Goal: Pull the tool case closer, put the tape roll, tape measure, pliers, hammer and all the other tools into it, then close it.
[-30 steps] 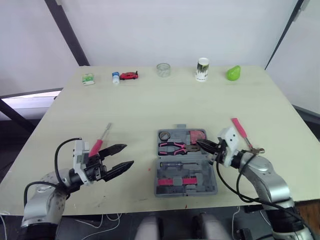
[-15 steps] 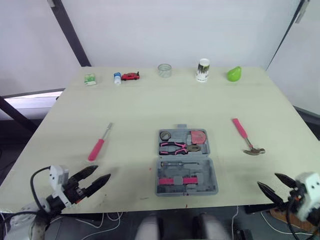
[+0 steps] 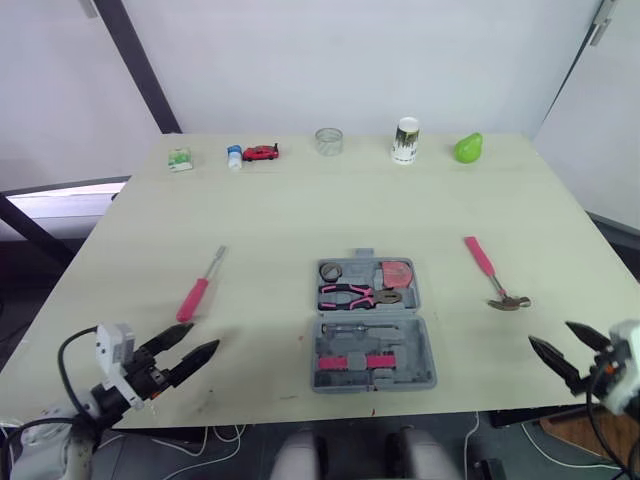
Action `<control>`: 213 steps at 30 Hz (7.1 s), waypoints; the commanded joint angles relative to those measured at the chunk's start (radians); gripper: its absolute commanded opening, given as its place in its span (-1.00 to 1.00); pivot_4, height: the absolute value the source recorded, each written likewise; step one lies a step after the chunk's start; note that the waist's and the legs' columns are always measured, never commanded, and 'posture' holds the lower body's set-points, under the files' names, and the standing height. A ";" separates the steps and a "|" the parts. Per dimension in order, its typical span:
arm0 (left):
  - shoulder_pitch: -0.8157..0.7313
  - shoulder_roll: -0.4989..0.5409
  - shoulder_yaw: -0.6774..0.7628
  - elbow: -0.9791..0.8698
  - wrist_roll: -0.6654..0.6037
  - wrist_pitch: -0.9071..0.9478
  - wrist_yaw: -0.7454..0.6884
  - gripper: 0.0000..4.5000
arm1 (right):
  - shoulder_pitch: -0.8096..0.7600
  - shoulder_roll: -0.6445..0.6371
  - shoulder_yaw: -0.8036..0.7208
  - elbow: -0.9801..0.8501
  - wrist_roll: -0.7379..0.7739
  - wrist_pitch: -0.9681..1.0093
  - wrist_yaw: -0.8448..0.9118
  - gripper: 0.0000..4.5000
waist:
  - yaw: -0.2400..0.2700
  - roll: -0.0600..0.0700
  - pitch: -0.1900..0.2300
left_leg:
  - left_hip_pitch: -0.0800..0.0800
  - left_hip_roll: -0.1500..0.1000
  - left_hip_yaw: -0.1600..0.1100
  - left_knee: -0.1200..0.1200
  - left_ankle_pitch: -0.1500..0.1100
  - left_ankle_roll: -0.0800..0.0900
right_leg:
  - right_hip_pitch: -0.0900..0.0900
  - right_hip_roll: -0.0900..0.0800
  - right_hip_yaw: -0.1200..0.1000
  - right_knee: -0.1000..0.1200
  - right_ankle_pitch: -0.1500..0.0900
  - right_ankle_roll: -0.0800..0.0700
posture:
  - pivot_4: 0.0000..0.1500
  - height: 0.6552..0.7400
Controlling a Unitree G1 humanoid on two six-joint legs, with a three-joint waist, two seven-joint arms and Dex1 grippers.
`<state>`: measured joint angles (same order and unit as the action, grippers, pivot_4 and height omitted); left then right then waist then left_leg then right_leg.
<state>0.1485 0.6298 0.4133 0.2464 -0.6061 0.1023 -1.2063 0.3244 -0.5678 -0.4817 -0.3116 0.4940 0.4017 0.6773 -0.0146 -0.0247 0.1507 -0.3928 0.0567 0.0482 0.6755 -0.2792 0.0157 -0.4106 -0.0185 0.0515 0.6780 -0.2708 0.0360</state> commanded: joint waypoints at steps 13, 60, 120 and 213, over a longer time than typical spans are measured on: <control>-0.161 0.020 -0.227 -0.397 -0.073 0.168 -0.092 1.00 | -0.593 -0.128 0.262 0.370 -0.139 0.436 -0.190 0.93 | 0.002 0.002 0.001 | -0.005 -0.001 0.000 0.000 0.000 0.000 | -0.002 0.001 -0.003 0.000 0.000 0.000 | 1.00 1.00; -0.231 0.040 -0.291 -0.520 -0.138 0.303 -0.080 1.00 | -0.233 0.113 0.206 -0.181 -0.112 0.568 -0.325 -0.98 | -0.001 0.003 0.001 | -0.003 -0.001 -0.002 0.000 0.000 0.000 | -0.002 0.002 0.000 0.000 0.000 0.001 | 1.00 1.00; -0.039 0.168 -0.118 -0.351 -0.125 0.164 -0.313 1.00 | -1.333 -0.099 1.428 -0.082 -0.115 0.915 0.086 -0.98 | -0.012 0.003 0.005 | -0.009 0.000 -0.003 -0.002 0.000 0.000 | -0.009 -0.003 -0.005 0.001 0.000 0.000 | 1.00 1.00; -0.052 0.176 -0.124 -0.335 -0.108 0.168 -0.325 1.00 | -0.636 0.197 0.983 0.589 -0.447 -0.160 0.319 -0.90 | -0.026 -0.002 0.002 | 0.002 0.001 -0.003 -0.001 0.000 0.000 | 0.001 0.002 -0.002 0.002 0.000 0.000 | 1.00 1.00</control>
<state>0.0948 0.8107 0.2764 -0.0871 -0.7098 0.2868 -1.5196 -0.3420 -0.3578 0.4453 0.1728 0.1196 0.1914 1.0055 -0.0403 -0.0272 0.1526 -0.3899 0.0573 0.0457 0.6742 -0.2790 0.0156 -0.4096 -0.0169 0.0495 0.6797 -0.2707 0.0357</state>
